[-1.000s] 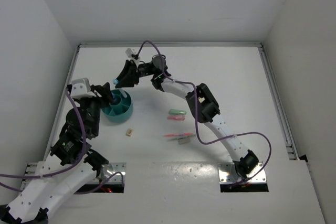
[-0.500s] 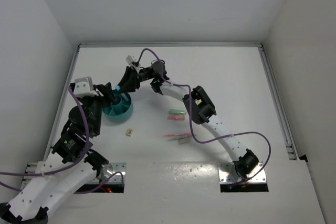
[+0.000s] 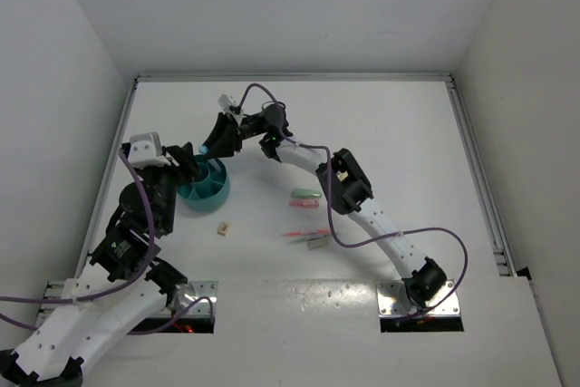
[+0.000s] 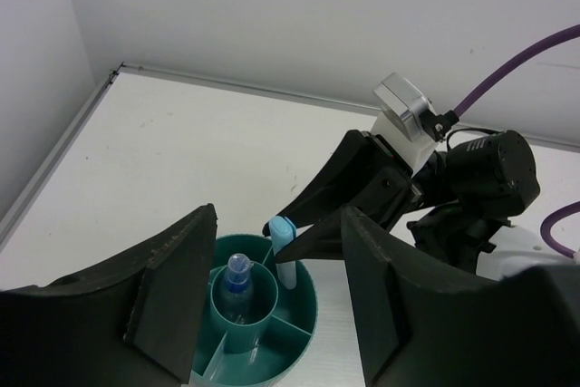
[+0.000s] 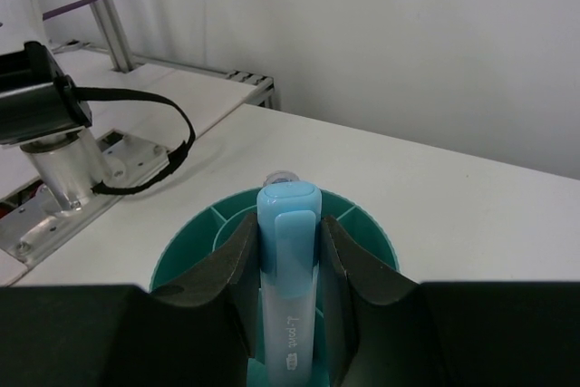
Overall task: Sort the stationery into containers
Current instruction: Place the stationery in the storage box.
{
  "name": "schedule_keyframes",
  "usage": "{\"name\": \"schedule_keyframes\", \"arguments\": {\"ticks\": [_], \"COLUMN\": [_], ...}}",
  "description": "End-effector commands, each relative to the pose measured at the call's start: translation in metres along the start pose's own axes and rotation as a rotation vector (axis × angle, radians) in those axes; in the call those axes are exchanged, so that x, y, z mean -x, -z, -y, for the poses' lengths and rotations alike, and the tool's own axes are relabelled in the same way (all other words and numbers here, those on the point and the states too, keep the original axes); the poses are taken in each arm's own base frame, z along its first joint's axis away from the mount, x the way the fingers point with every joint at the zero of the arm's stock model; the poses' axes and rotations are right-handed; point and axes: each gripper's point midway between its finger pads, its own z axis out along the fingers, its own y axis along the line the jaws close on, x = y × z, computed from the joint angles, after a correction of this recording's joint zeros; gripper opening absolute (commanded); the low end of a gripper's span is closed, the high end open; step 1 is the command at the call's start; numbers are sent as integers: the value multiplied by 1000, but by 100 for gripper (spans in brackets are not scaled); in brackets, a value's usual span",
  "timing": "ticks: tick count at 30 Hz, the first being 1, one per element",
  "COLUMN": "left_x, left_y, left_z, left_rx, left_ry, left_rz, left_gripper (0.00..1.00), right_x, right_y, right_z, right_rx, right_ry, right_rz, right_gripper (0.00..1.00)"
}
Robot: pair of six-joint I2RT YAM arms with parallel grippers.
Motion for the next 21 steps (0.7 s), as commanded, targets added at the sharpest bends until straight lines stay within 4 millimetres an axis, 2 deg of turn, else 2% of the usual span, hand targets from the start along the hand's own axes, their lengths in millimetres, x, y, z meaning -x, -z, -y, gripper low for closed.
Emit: {"name": "schedule_keyframes", "arguments": {"ticks": [1,7,10,11,14,16,21], "left_x": [13,13,13,13,11,11,11], "left_y": [-1,-1,-1,-1,-2,-2,-2], "left_z": [0,-1,-1,-1,-1,-1,-1], "left_rx": [0,9,9,9,10,10,10], "left_ry": [13,13,13,13,8,8,8], "left_rz": [29,31,31,31,24,24,24], "left_gripper": [62,62,62,62,63,63,63], "right_x": [6,-4,-4,-4,-7,-7,-8], "right_y": [2,3,3,3,9,9,9], "right_z": [0,-1,-1,-1,2,2,3], "right_rx": [20,24,24,24,12,12,11], "right_ry": [138,119,119,119,112,121,112], "right_rz": [15,5,5,5,1,1,-1], "right_gripper": [21,24,29,33,36,43,44]}}
